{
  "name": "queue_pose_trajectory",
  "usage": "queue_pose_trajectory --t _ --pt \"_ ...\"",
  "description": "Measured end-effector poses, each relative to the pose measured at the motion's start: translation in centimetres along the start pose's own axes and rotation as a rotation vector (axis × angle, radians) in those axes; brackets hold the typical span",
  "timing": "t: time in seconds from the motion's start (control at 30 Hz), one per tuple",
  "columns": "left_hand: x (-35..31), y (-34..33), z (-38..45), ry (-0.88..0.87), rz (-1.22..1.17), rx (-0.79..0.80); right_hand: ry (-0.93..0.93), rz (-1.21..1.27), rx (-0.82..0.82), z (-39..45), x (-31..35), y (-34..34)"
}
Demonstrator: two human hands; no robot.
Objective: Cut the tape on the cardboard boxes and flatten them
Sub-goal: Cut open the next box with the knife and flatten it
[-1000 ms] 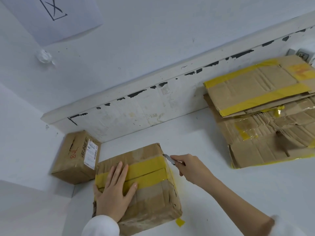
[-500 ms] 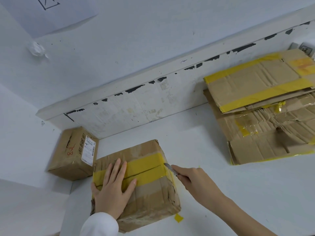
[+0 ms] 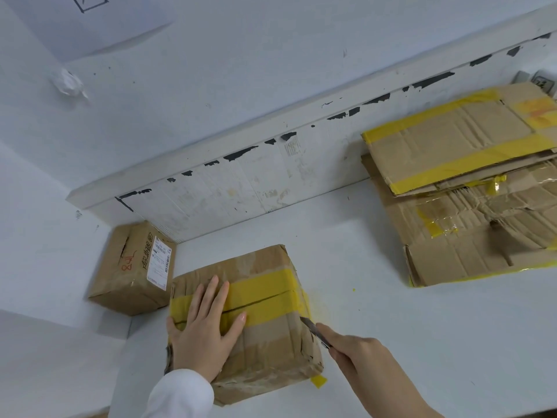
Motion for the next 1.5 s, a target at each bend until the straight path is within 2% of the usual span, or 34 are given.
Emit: queue_pose_trajectory --t 0.17,0.3,0.37,0.47,0.53,0.67,0.77,0.83,0.97,1.1,1.23,1.27,1.33,1.37,1.43,1.47,1.5 --pt "0.1 0.3 0.4 0.012 0.03 0.016 -0.051 0.138 0.04 -0.8 -1.4 0.7" --pt "-0.5 1.3 1.8 0.22 0.052 0.058 -0.166 0.41 -0.091 -1.2 -1.8 1.2" --pt "-0.3 2.4 2.9 0.316 0.045 0.086 -0.186 0.497 -0.102 -0.9 -1.2 1.0" --pt "1.9 4.1 4.3 0.33 0.016 0.134 -0.146 0.555 -0.109 0.0 0.6 0.5" --pt "4.1 4.5 4.6 0.285 0.087 0.107 -0.12 0.602 -0.112 0.9 2.0 0.0" --pt "6.3 3.8 3.9 0.123 -0.116 0.117 -0.065 0.644 -0.018 2.2 5.9 -2.3" --pt "6.3 3.8 3.1 0.077 -0.017 0.065 -0.014 0.623 0.034 3.2 8.2 -4.6" --pt "6.5 3.5 2.2 0.04 -0.075 0.02 0.006 0.597 -0.007 4.2 8.7 -5.0" --pt "6.8 2.9 -0.7 -0.033 -0.346 -0.063 0.096 0.568 -0.167 7.5 8.1 -2.6" --pt "6.1 2.0 -4.2 -0.136 -0.399 -0.073 0.064 0.532 -0.057 12.4 6.9 0.2" --pt "2.9 2.2 -7.6 -0.396 -0.389 -0.14 0.171 0.303 0.053 16.7 7.8 1.7" --pt "2.1 2.5 -8.1 -0.477 -0.324 -0.163 0.196 0.225 0.073 17.5 8.3 1.9" --pt "1.3 3.3 -8.0 -0.551 -0.231 0.054 0.213 0.157 0.098 18.6 9.1 2.3" --pt "1.4 3.3 -7.3 -0.594 -0.227 0.093 0.196 0.191 0.097 18.9 9.3 2.7" --pt "1.9 3.8 -5.5 -0.7 -0.251 0.075 0.121 0.331 0.04 18.7 8.9 4.0" --pt "1.9 4.5 -4.5 -0.699 -0.272 0.096 0.081 0.386 -0.028 18.2 8.4 4.7" --pt "1.9 4.8 -3.4 -0.744 -0.184 0.107 0.043 0.425 -0.108 17.5 7.5 5.3"
Point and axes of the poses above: each hand's wrist, its own z-axis towards the middle knuckle, its own y-axis out of the back of the hand, x = y × z, the point moved 1 cm from there along z, towards the middle knuckle
